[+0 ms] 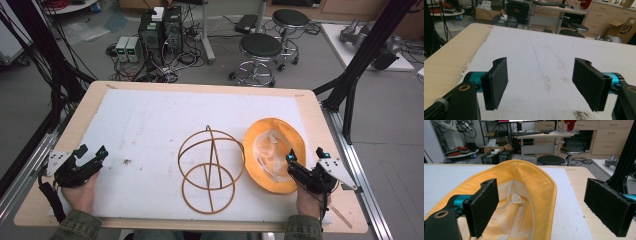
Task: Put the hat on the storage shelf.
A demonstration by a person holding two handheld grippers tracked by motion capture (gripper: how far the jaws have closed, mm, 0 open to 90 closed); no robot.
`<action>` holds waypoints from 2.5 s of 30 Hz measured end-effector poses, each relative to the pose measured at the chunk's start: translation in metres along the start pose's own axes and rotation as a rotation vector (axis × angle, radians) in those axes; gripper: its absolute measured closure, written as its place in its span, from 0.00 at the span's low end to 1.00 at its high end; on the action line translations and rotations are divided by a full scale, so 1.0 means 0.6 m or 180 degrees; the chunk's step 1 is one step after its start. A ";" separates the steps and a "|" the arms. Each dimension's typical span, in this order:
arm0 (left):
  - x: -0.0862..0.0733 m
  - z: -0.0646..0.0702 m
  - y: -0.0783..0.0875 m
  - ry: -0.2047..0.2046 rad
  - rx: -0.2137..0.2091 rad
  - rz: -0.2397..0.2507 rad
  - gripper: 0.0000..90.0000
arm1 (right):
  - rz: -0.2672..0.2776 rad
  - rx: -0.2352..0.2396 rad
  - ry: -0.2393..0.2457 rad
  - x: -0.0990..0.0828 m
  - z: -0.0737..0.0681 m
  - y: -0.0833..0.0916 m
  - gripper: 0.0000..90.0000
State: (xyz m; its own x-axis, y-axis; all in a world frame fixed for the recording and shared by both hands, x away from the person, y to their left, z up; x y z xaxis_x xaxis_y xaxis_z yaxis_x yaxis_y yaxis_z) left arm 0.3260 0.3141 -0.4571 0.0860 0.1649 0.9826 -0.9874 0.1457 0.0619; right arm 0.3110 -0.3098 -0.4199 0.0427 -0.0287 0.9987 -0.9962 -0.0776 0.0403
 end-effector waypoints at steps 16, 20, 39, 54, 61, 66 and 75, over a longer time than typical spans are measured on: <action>-0.003 0.002 -0.003 0.0028 -0.0031 -0.0029 0.32 | -0.0330 0.0014 -0.0030 -0.009 0.006 -0.032 0.12; -0.003 0.001 -0.004 0.0055 -0.0032 -0.0034 0.32 | -0.0456 0.0050 -0.0075 -0.016 0.006 -0.036 0.17; -0.006 0.003 -0.007 0.0066 -0.0069 -0.0068 0.32 | -0.0869 0.0149 -0.0286 -0.034 0.005 -0.035 0.72; -0.006 0.002 -0.009 0.0079 -0.0075 -0.0069 0.32 | -0.0765 0.0073 -0.0275 -0.029 0.007 -0.030 0.96; -0.006 0.003 -0.009 0.0067 -0.0080 -0.0076 0.32 | -0.0628 0.0084 -0.0166 -0.025 0.002 -0.027 0.96; -0.006 0.003 -0.009 0.0073 -0.0082 -0.0075 0.32 | -0.0502 0.0127 -0.0082 -0.021 -0.003 -0.025 0.96; -0.007 0.003 -0.009 0.0094 -0.0086 -0.0079 0.32 | -0.0234 0.0241 -0.0035 -0.008 -0.010 -0.018 0.96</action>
State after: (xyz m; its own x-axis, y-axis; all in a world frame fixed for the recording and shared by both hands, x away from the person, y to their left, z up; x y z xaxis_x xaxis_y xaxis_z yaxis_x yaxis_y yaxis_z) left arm 0.3310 0.3108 -0.4611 0.1145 0.1895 0.9752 -0.9810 0.1763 0.0810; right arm 0.3208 -0.3028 -0.4250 0.1167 -0.0310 0.9927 -0.9817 -0.1549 0.1106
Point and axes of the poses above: each handheld gripper's, and its own axes: y roughly backward along the jaws, x roughly out of its top, z roughly to its right, the point moved 6 cm from there along -y, roughly forward along the jaws, and after that the axes turned 8 degrees about z, right-handed, at the moved point
